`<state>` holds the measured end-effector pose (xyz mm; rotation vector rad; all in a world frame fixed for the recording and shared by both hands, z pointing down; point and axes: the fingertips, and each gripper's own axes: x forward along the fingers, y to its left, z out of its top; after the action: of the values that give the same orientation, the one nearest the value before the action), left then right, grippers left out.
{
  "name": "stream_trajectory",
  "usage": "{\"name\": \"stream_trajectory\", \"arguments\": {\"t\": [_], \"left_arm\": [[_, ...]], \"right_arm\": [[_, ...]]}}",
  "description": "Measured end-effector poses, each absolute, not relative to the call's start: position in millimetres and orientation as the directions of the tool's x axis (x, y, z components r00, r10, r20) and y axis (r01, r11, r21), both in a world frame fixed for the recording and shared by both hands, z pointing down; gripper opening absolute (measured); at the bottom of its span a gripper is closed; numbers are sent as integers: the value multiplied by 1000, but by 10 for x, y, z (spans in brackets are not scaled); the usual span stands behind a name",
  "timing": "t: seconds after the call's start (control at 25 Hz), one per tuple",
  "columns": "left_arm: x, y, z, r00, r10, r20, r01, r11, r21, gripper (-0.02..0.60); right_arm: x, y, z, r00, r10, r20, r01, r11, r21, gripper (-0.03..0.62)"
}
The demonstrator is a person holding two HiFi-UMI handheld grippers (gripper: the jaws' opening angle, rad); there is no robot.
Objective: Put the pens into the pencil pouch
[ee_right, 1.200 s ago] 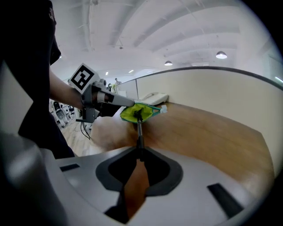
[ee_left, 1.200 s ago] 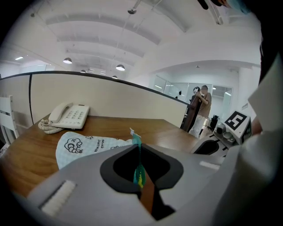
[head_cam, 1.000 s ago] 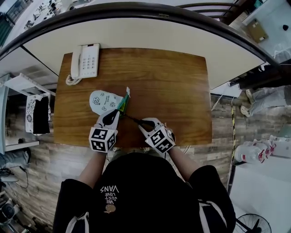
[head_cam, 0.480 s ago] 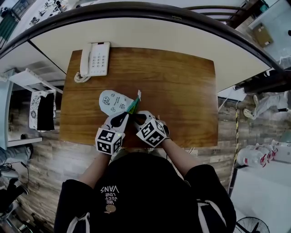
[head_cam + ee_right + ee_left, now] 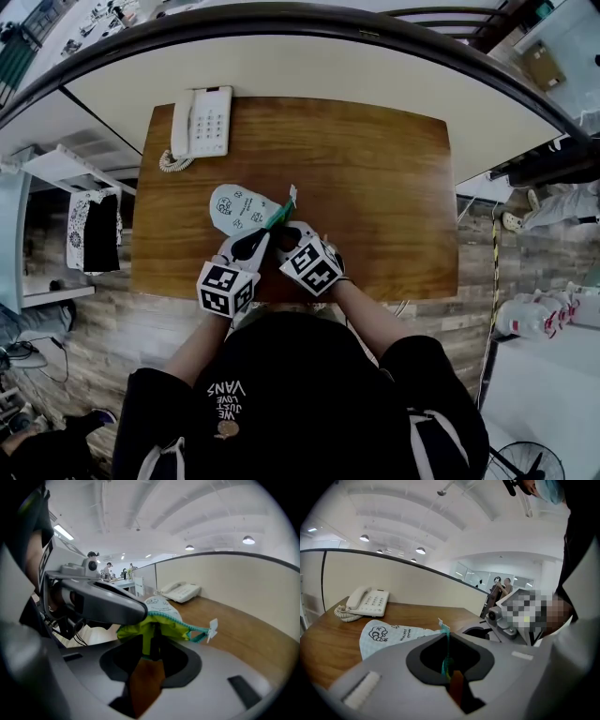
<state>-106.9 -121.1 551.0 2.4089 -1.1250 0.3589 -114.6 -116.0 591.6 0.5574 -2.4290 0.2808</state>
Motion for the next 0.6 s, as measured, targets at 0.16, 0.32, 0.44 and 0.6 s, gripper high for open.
{"name": "stream_trajectory", "arguments": {"t": [0.16,0.32,0.44,0.6], "left_arm": [[-1086,-1220,5504,639,-651,410,-769,-566,298,29],[-1096,-1259,5524,641,-648,411,-766,-570,297,29],[-1093,-1287,5560,639,-645,418,-768,-569,295,29],[-1088,-1309,5619,635,-644,426,-771,-565,295,29]], "right_arm": [[-1084,-1134,5885,-719,-359,595,-511,853,-103,95],[-911,-1128,5821,-707,-413,574,-581,802,-139,95],[-716,-1126,5793,-683,-461,567,-641,750,-162,95],[-434,-1122,5743,-641,-533,553,-716,674,-181,95]]}}
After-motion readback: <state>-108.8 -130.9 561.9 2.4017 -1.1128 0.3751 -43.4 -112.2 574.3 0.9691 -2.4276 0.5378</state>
